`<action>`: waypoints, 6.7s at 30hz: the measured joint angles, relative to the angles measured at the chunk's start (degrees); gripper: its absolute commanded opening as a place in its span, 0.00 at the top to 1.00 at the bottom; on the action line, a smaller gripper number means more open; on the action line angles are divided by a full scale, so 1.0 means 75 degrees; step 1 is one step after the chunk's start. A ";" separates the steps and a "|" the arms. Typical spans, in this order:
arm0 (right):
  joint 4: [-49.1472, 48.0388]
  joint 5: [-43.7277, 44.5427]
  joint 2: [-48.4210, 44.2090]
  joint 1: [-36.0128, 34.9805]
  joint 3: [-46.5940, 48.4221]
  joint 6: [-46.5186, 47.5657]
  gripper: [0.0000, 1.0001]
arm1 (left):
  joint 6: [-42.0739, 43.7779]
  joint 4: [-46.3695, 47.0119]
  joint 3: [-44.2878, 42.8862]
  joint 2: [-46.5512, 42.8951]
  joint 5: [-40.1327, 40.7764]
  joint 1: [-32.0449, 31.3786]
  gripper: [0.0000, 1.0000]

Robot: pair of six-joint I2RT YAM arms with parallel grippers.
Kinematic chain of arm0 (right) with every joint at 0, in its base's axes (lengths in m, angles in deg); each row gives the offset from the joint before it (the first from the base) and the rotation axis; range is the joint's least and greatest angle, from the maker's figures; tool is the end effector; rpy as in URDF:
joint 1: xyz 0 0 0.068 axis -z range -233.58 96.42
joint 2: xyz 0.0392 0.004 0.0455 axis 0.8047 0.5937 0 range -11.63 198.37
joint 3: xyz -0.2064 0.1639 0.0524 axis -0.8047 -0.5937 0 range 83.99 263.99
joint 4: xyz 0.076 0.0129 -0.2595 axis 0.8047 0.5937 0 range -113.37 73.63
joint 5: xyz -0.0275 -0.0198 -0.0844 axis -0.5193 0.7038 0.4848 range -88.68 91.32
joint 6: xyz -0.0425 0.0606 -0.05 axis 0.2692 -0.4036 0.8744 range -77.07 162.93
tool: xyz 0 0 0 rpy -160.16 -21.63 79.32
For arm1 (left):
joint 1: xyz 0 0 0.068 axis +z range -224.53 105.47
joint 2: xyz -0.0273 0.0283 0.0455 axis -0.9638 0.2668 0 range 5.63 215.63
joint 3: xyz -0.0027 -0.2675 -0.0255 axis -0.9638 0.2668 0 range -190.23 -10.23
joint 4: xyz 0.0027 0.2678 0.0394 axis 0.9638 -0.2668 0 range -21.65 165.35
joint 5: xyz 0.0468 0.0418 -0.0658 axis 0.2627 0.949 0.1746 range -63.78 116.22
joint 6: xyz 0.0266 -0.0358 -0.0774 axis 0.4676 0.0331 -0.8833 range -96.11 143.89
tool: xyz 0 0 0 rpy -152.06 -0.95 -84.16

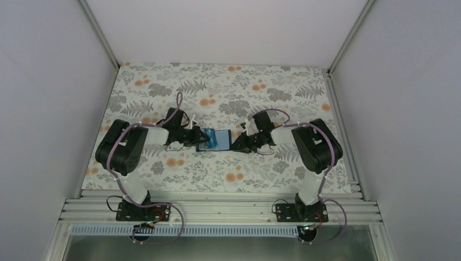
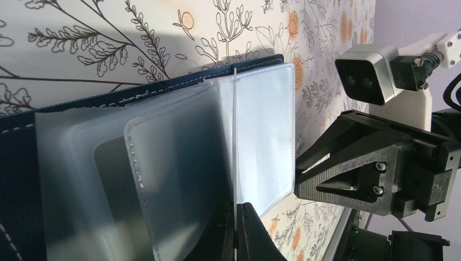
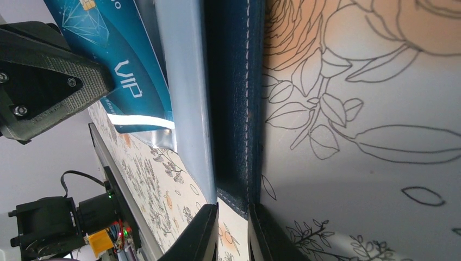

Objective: Put the credit cards into the card holder

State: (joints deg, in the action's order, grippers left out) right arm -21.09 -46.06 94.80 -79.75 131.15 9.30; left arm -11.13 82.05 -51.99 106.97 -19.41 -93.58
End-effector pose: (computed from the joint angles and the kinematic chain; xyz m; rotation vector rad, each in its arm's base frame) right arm 0.2760 0.2010 0.0618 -0.1278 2.8015 1.4121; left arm 0.2934 -0.1616 0.0755 0.0025 2.6174 -1.3668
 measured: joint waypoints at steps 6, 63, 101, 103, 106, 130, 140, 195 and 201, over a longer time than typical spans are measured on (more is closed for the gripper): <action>0.0015 -0.0009 0.0000 0.0023 0.0003 -0.0038 0.83 | 0.0006 -0.0026 -0.0090 0.0181 -0.0219 0.0050 0.98; -0.0178 -0.0306 0.0283 0.0029 0.0152 0.0047 0.84 | -0.1652 -0.0772 0.0504 -0.0790 0.0201 -0.0090 0.98; -0.0154 -0.0309 0.0332 0.0052 0.0216 0.0125 0.86 | -0.0851 -0.0653 -0.0149 -0.0073 -0.0388 -0.0038 0.98; -0.0152 -0.0309 0.0332 0.0052 0.0216 0.0134 0.86 | -0.0708 -0.0714 -0.0192 -0.0050 -0.0391 -0.0032 0.98; -0.0149 -0.0309 0.0332 0.0052 0.0216 0.0172 0.86 | -0.0519 -0.0828 -0.0256 -0.0041 -0.0393 -0.0023 0.98; 0.0294 -0.0493 0.0554 0.0029 0.0539 0.0589 0.86 | 0.0009 -0.1005 -0.0880 0.0842 -0.1011 0.0114 0.98; 0.0306 -0.0580 0.0612 0.0029 0.0592 0.0618 0.86 | -0.0020 -0.0959 -0.1271 0.1110 -0.1005 -0.0131 0.98; 0.1792 0.1180 0.0624 0.0114 0.1816 0.1495 0.87 | 0.2355 -0.4182 -0.3620 0.2693 -0.1786 -0.0428 0.94; 0.1757 0.1096 0.0647 0.0169 0.1816 0.1489 0.87 | 0.2282 -0.4287 -0.3791 0.2783 -0.1746 -0.0513 0.89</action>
State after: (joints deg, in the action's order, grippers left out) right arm -7.91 -37.84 99.65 -78.49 144.77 20.47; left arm 5.98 49.90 -80.42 127.85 -32.50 -97.42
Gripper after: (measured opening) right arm 0.126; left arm 0.074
